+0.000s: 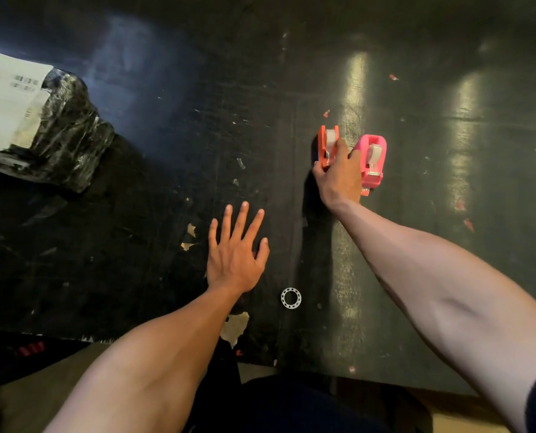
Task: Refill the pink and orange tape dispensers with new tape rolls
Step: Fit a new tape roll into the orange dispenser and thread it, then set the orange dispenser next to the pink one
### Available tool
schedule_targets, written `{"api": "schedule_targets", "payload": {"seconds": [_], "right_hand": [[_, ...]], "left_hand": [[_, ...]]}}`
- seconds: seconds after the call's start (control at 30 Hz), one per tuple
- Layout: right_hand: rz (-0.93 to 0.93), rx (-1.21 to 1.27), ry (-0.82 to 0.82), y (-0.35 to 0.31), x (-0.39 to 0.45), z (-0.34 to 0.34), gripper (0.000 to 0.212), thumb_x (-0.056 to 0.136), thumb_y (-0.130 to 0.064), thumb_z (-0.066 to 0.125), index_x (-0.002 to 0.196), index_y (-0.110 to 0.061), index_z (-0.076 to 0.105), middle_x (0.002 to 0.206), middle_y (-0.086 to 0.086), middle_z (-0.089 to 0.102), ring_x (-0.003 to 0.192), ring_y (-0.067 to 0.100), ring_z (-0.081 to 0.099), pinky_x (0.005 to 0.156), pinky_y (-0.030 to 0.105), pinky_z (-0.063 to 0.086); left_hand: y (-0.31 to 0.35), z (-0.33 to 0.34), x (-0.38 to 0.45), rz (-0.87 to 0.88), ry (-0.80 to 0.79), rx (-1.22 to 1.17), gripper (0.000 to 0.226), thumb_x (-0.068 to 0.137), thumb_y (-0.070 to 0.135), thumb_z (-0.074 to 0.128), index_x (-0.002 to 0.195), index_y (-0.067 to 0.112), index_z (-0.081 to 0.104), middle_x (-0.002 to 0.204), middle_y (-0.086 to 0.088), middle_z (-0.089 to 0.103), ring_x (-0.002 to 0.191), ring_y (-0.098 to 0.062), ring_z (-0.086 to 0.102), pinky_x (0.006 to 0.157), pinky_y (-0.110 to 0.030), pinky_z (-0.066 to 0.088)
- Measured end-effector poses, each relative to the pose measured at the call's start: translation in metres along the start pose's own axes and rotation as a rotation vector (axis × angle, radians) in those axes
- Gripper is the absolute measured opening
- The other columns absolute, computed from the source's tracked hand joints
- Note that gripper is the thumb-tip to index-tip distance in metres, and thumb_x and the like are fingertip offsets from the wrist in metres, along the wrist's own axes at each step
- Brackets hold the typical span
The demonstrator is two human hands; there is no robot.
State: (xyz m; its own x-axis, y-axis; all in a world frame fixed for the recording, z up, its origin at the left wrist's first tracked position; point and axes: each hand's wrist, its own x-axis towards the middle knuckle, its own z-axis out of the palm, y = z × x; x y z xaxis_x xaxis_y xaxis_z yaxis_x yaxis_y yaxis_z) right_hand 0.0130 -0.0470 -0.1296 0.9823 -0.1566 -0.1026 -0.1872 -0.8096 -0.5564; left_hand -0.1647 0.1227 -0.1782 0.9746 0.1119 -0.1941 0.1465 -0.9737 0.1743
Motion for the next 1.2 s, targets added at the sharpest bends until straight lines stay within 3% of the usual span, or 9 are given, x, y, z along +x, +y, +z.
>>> {"api": "schedule_targets", "payload": {"seconds": [0.23,0.43,0.6,0.77,0.87,0.97,1.07,1.13,1.2], "right_hand": [[-0.016,-0.007,0.043,0.001,-0.011,-0.001,0.068,0.090,-0.030,0.065,0.148,-0.019,0.034,0.132,0.015,0.049,0.120,0.035,0.054,0.092,0.045,0.052],[0.013,-0.001,0.073,0.002,-0.020,-0.002,0.063,0.089,-0.025,0.066,0.145,-0.014,0.039,0.145,0.017,0.042,0.135,0.036,0.043,0.103,0.044,0.046],[0.039,0.015,0.071,0.003,-0.020,0.000,0.060,0.087,-0.026,0.068,0.140,-0.014,0.043,0.142,0.017,0.042,0.120,0.039,0.056,0.099,0.044,0.049],[0.076,0.010,0.032,0.000,-0.024,-0.004,0.075,0.090,-0.033,0.067,0.150,-0.012,0.029,0.153,0.018,0.031,0.137,0.038,0.040,0.106,0.045,0.042],[0.091,0.138,0.028,0.000,-0.040,-0.008,0.084,0.091,-0.037,0.065,0.155,-0.011,0.016,0.159,0.017,0.022,0.144,0.035,0.031,0.113,0.045,0.036],[0.016,0.202,0.044,0.013,-0.077,-0.014,0.076,0.092,-0.032,0.062,0.154,-0.014,0.022,0.152,0.018,0.033,0.137,0.036,0.038,0.111,0.045,0.035],[0.024,-0.038,0.062,0.048,-0.117,-0.026,0.068,0.090,-0.038,0.058,0.150,-0.021,0.032,0.139,0.015,0.047,0.127,0.037,0.044,0.103,0.052,0.037],[0.027,-0.189,0.075,0.080,-0.140,-0.037,0.063,0.088,-0.042,0.057,0.145,-0.023,0.040,0.138,0.013,0.049,0.127,0.036,0.043,0.103,0.053,0.035],[0.045,-0.294,0.106,0.112,-0.160,-0.047,0.062,0.085,-0.043,0.059,0.142,-0.025,0.044,0.142,0.012,0.047,0.128,0.035,0.039,0.104,0.053,0.033]], "left_hand": [[0.000,0.001,0.001,0.001,-0.003,0.013,0.064,0.100,0.055,0.022,0.158,0.038,0.000,0.170,0.001,-0.001,0.156,-0.027,-0.004,0.125,-0.056,0.007],[0.000,0.001,0.001,0.002,-0.010,0.008,0.064,0.100,0.055,0.020,0.158,0.038,-0.001,0.170,0.002,-0.002,0.156,-0.026,-0.006,0.125,-0.055,0.004],[-0.001,0.001,0.000,0.003,0.000,0.004,0.064,0.100,0.055,0.022,0.158,0.038,0.002,0.170,0.001,-0.001,0.156,-0.027,-0.004,0.125,-0.055,0.005],[-0.001,0.003,0.001,0.008,0.000,-0.001,0.064,0.100,0.056,0.022,0.158,0.038,0.000,0.170,0.001,-0.002,0.156,-0.027,-0.004,0.125,-0.056,0.006],[-0.001,0.003,0.001,0.016,0.005,0.006,0.064,0.100,0.055,0.022,0.158,0.038,0.001,0.170,0.001,-0.001,0.156,-0.027,-0.003,0.125,-0.056,0.006],[-0.002,0.001,0.001,0.026,0.018,-0.007,0.064,0.100,0.055,0.026,0.158,0.038,0.009,0.170,0.001,0.005,0.157,-0.027,0.000,0.125,-0.055,0.005],[-0.003,-0.002,-0.001,0.041,0.023,-0.081,0.062,0.098,0.056,0.030,0.156,0.035,0.023,0.169,0.002,0.013,0.157,-0.024,0.004,0.124,-0.053,0.002],[-0.007,-0.005,-0.008,0.148,0.035,-0.176,0.060,0.098,0.056,0.030,0.152,0.033,0.037,0.167,0.001,0.021,0.156,-0.020,0.008,0.125,-0.052,0.002],[-0.011,-0.004,-0.020,0.401,-0.004,-0.225,0.061,0.096,0.060,0.033,0.150,0.032,0.041,0.166,-0.001,0.026,0.156,-0.017,0.011,0.125,-0.052,0.003]]}}
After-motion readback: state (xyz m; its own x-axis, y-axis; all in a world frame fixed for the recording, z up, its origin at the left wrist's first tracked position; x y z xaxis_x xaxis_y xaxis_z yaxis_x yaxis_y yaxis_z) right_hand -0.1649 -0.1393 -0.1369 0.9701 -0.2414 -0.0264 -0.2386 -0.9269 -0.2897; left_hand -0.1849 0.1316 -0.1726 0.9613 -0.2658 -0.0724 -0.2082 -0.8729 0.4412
